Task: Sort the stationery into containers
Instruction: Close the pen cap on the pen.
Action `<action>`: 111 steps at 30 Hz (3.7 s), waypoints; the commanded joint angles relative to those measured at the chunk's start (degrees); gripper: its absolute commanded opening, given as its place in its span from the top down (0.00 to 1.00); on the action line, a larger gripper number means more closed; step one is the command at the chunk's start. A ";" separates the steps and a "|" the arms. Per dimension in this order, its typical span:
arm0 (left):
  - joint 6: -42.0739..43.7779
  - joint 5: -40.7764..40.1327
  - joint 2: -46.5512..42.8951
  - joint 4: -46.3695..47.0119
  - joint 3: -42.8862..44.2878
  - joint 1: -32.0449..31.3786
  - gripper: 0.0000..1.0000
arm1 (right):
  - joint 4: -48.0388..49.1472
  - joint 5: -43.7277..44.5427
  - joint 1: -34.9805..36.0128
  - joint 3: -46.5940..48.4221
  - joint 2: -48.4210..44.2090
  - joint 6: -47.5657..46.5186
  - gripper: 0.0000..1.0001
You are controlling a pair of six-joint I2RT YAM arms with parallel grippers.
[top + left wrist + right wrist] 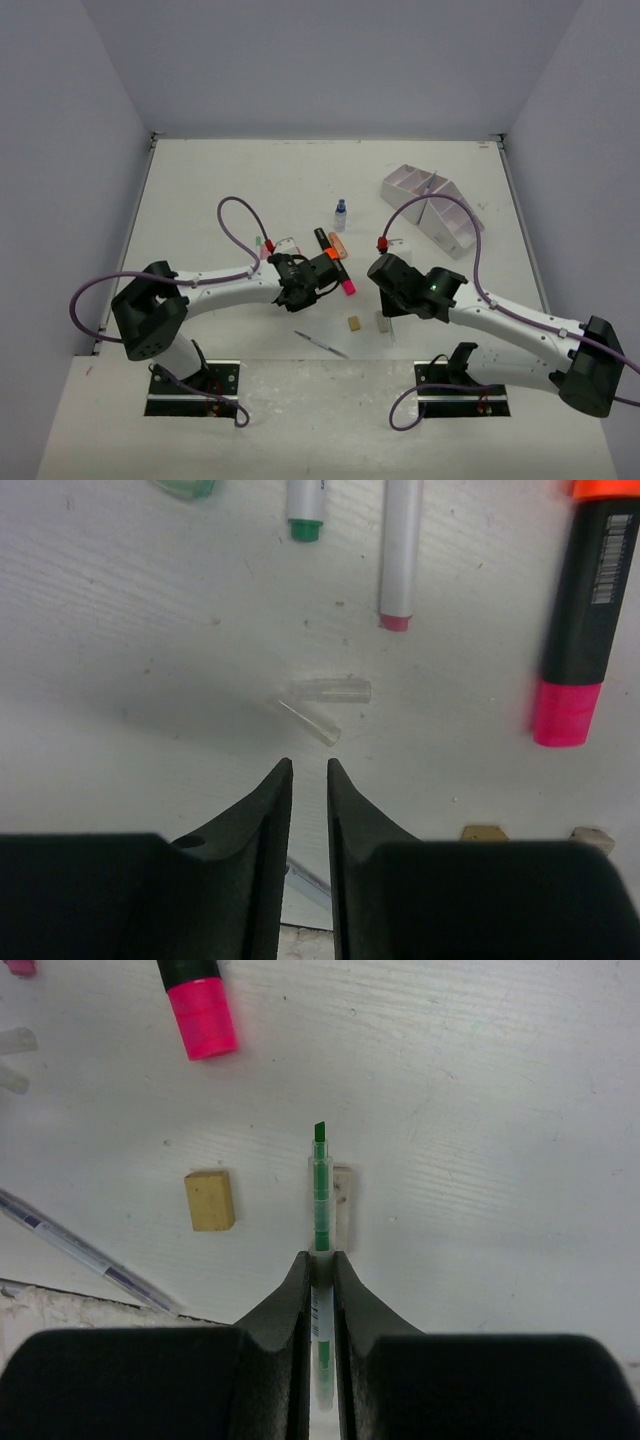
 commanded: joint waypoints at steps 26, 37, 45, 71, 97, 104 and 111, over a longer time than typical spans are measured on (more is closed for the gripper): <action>-0.04 -2.46 5.30 4.47 1.14 -0.02 0.75 | 1.69 -1.81 -0.26 -0.76 -3.32 -2.59 1.00; -0.58 -3.04 5.66 4.20 0.19 0.38 0.75 | 1.91 -2.04 -0.26 -0.85 -3.62 -2.76 1.00; -0.79 -4.09 6.07 4.38 -0.13 0.68 0.75 | 2.30 -2.65 -0.26 -0.85 -3.44 -3.29 1.00; -2.31 -7.10 -5.35 2.42 -6.78 0.68 1.00 | 6.30 -4.96 -0.17 -2.36 -4.15 -5.08 1.00; 38.25 13.77 -45.09 68.52 -27.50 0.42 1.00 | 76.10 -41.77 1.94 -20.21 -11.43 1.13 1.00; 37.37 10.55 -46.06 64.19 -26.63 0.51 1.00 | 72.34 -35.07 1.96 -21.07 -14.79 0.94 1.00; 36.01 11.09 -45.71 63.50 -26.99 0.51 1.00 | 66.84 -31.31 1.96 -20.03 -18.87 -1.22 1.00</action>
